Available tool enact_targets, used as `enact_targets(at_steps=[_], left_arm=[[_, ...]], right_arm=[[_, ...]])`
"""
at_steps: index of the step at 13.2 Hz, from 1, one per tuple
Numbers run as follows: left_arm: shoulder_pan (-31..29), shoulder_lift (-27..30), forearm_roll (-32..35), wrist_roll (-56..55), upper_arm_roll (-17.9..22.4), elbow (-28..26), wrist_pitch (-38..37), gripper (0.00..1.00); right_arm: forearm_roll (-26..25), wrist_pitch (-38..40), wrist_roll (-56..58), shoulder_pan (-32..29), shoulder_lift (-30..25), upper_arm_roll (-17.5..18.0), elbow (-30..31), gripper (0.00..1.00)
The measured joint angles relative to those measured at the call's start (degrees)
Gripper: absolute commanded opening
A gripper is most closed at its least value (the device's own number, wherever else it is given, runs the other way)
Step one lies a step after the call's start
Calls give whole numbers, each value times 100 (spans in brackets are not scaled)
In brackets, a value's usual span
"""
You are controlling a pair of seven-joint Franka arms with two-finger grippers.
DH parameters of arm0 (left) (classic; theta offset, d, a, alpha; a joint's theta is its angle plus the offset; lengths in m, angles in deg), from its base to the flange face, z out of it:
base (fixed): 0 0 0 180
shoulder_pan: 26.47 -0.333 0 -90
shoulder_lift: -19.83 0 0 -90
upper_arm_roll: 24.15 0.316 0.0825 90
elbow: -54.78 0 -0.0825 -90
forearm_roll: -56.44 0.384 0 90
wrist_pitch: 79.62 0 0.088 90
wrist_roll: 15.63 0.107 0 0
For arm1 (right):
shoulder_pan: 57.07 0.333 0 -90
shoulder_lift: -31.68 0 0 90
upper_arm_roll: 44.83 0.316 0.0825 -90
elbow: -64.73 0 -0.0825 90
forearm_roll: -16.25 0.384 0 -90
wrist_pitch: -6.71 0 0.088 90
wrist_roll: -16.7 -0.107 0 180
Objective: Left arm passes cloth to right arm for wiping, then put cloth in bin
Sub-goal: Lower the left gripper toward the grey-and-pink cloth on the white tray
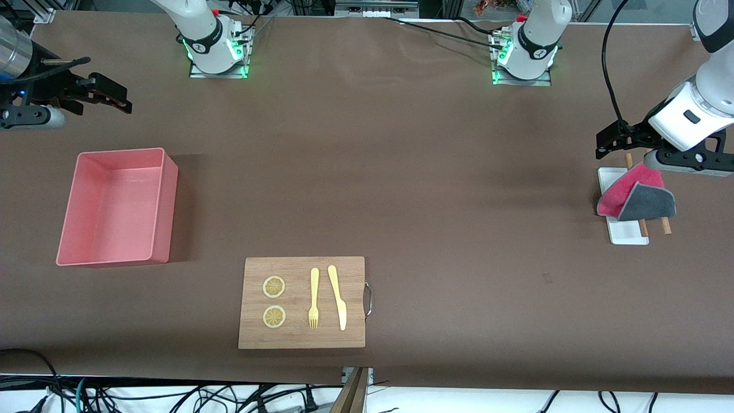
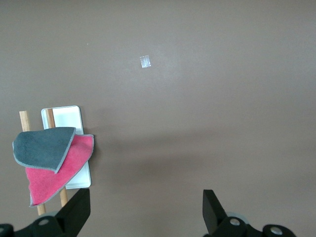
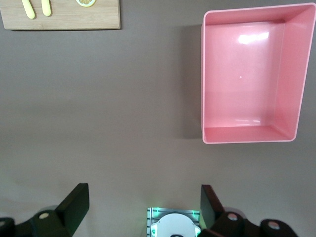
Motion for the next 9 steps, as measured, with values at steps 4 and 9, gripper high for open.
enact_targets(at_steps=[4,9], left_arm=[[0,0,0,0,-2,-1,0,100],[-2,0,0,0,-2,-9,0,100]], right_arm=[[-4,-53,5,0,42,12,1,100],[-6,-60,7,0,45,27,1,100]])
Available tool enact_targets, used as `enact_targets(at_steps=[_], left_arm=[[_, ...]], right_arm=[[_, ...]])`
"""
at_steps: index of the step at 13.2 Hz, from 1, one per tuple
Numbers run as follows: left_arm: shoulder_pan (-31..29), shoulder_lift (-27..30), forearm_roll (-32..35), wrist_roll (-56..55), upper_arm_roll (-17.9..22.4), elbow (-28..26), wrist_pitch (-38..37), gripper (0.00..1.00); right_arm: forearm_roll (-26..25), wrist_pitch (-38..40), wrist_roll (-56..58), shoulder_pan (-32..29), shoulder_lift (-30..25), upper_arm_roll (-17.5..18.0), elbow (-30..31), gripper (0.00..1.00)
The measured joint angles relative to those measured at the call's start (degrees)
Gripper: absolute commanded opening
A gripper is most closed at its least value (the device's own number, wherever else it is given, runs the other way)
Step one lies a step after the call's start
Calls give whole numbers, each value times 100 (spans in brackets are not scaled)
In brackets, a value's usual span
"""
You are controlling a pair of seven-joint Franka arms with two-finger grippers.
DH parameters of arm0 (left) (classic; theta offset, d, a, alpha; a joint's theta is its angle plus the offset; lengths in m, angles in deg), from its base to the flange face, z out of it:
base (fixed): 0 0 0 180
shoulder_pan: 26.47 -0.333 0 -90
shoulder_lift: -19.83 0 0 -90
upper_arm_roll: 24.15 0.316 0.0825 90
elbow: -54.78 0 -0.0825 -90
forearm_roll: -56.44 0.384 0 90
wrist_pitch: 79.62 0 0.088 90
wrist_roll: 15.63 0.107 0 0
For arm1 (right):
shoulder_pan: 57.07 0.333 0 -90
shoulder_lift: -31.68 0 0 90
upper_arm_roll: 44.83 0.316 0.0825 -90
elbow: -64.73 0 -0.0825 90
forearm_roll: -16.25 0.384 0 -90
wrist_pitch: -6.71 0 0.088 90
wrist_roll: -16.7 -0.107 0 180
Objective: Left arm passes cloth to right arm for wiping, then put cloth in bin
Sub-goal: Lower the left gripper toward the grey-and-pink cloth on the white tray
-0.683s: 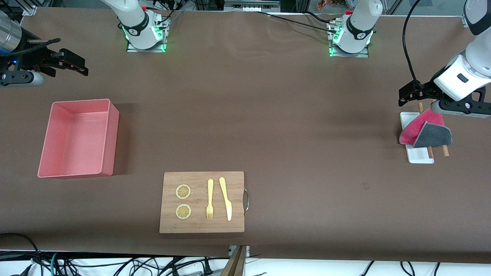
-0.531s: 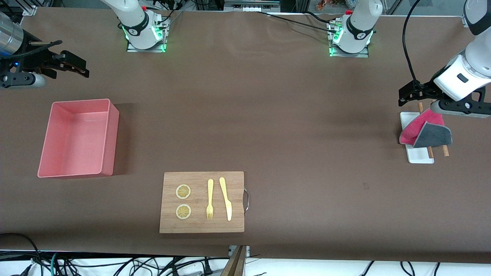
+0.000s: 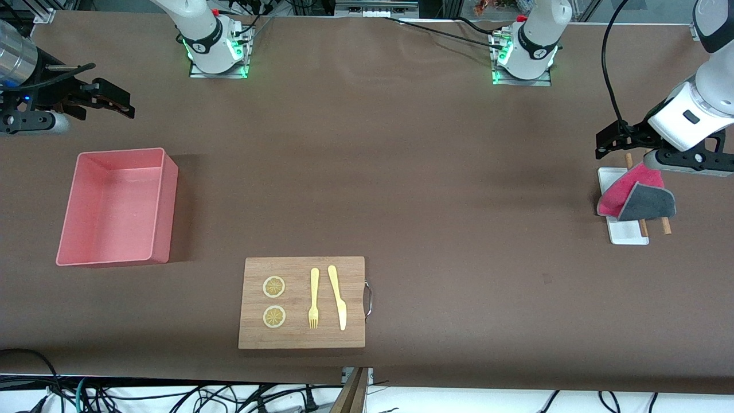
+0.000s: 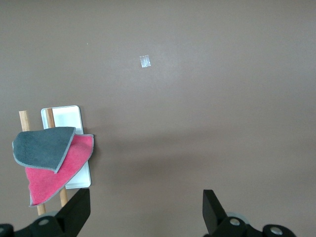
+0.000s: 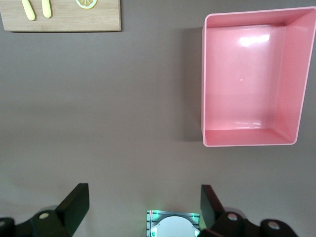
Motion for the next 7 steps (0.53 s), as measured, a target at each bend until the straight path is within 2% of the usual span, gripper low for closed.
enact_targets(at_steps=[7], left_arm=[[-71,0,0,34,-1,-200,-3,100]], right_arm=[[-1,-1,2,0,0,11,0,100]])
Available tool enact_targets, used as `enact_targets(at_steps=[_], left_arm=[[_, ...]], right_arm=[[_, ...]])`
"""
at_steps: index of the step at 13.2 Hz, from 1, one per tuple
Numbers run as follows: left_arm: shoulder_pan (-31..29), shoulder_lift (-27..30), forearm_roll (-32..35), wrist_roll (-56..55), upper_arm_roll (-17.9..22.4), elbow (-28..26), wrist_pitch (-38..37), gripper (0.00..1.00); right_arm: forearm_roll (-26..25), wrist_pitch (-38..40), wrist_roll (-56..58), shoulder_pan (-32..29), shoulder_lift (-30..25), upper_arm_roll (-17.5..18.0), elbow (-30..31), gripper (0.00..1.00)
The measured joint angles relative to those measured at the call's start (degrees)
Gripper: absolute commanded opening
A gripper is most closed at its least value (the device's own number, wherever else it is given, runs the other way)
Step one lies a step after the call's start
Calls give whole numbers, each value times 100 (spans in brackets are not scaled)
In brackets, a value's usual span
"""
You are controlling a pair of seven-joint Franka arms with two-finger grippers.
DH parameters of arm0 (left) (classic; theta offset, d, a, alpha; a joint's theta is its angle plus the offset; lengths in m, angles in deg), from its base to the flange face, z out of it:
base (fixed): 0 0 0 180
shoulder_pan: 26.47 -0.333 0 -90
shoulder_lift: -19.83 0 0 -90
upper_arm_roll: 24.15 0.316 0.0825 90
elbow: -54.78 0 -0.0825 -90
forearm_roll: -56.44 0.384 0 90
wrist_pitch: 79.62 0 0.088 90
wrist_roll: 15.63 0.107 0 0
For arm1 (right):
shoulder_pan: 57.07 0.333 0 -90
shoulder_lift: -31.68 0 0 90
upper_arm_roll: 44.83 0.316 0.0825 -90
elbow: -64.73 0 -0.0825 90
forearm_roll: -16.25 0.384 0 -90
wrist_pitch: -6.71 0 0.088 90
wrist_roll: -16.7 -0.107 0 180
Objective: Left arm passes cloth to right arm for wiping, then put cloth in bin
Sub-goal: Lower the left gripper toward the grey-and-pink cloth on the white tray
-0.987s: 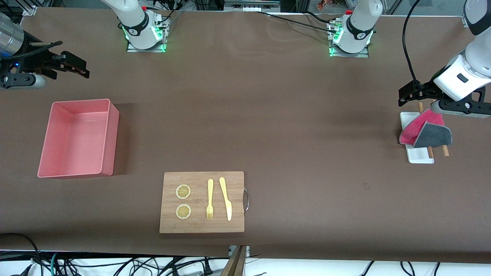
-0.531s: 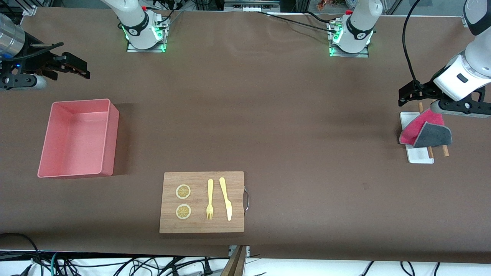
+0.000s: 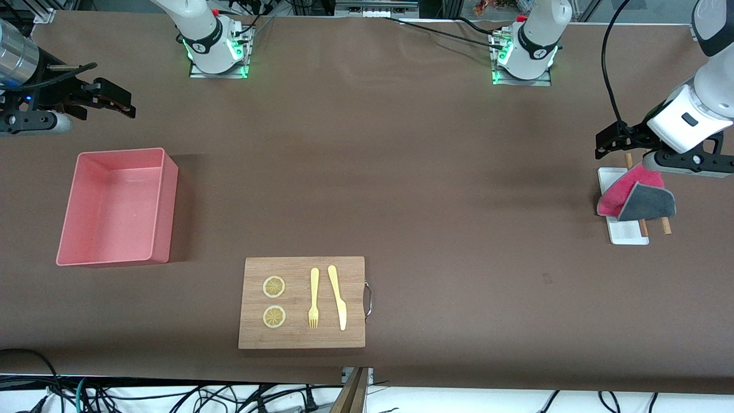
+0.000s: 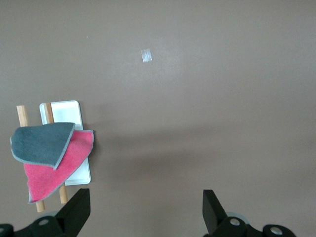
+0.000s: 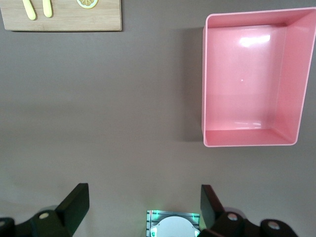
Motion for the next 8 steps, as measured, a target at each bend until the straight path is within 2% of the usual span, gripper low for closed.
enact_targets(at_steps=[3,6,8], left_arm=[[-258,-2,1,606,0,-368,6,100],[-706,-5,54,2027,12,-650,29,100],[-968,-27,362,3124,20,-731,96,100]], right_arm=[[-1,0,0,0,0,2,0,100],[-1,0,0,0,1,4,0,100],[-1,-8,0,5,14,15,0,100]])
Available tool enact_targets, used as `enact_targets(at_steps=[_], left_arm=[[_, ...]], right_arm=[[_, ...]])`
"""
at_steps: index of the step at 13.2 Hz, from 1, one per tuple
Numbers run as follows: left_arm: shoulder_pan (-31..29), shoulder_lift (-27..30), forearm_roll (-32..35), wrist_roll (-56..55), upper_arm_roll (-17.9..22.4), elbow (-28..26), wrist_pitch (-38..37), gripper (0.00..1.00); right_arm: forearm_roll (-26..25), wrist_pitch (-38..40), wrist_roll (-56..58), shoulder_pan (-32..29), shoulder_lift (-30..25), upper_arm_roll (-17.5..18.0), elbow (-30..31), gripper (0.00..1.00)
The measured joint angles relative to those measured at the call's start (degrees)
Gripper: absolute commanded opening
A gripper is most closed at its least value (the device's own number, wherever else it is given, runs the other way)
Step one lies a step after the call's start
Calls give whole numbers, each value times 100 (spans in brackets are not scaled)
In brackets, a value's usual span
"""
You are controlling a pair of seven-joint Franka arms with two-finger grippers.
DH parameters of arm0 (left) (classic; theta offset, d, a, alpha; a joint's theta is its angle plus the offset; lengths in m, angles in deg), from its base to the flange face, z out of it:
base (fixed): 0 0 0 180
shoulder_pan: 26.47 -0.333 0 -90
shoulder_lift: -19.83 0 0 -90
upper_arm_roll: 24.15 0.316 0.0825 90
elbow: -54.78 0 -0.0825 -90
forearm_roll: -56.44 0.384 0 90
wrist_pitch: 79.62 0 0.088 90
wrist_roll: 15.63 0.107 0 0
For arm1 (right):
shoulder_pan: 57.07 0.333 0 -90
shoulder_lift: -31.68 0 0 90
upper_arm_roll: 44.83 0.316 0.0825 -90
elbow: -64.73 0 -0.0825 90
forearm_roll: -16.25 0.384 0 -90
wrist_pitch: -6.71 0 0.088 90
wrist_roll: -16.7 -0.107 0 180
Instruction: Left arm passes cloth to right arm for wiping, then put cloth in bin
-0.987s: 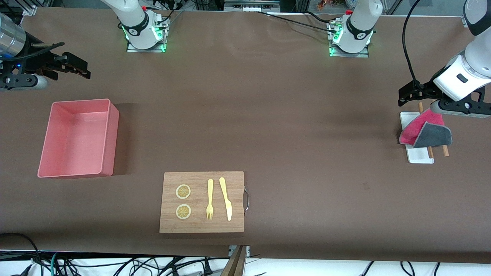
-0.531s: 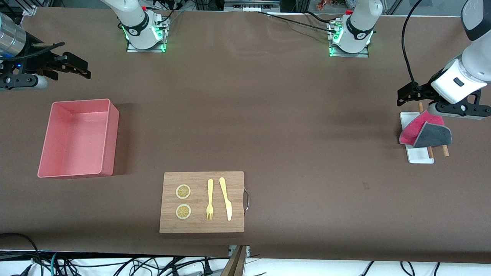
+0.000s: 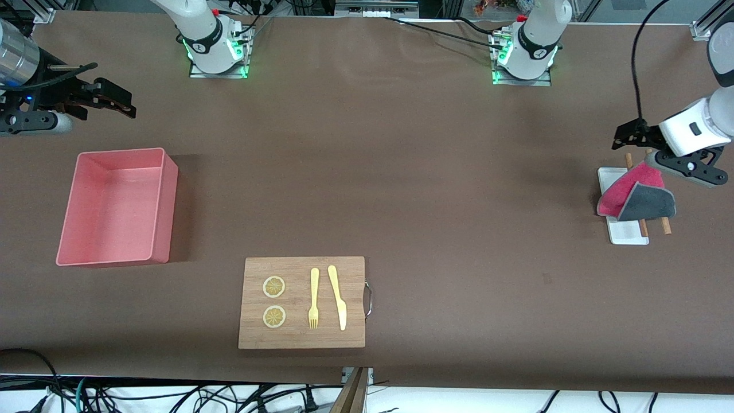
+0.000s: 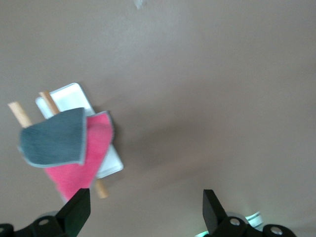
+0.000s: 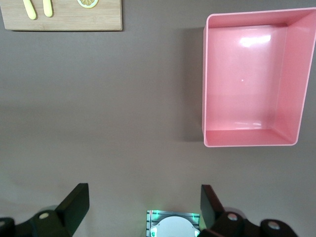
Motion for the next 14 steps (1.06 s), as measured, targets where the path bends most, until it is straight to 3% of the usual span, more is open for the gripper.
enact_targets(at_steps=[4,9,12,14], left_arm=[[-545,-126,344,2270,13,-327,201,100],[-1410,-408,666,4897,39,-1061,1331,100],[-1891,-870,668,5818,54,-1490,2508,100],[-1944,-964,668,5958,48,-1705,2811,100]], right_arm=[[1,-106,0,12,73,24,1,100],[2,-196,9,30,83,42,1,100],[3,-215,210,31,75,75,-26,100],[3,-219,285,32,42,81,-79,100]])
